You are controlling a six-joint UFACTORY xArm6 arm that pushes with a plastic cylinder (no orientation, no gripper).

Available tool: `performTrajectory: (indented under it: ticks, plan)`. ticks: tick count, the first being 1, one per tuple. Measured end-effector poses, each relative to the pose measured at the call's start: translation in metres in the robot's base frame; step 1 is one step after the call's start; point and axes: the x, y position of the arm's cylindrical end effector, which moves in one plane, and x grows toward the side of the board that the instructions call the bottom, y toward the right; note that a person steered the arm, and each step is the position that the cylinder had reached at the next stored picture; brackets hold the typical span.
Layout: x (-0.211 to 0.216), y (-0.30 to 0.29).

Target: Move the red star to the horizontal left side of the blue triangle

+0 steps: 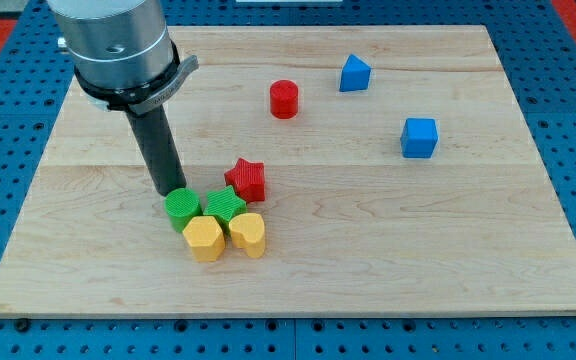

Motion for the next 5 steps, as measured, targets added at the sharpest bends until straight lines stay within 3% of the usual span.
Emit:
performTrajectory:
  ticks: [2,5]
  plan:
    - [0.0,-0.009]
    - [-0.011,0.113]
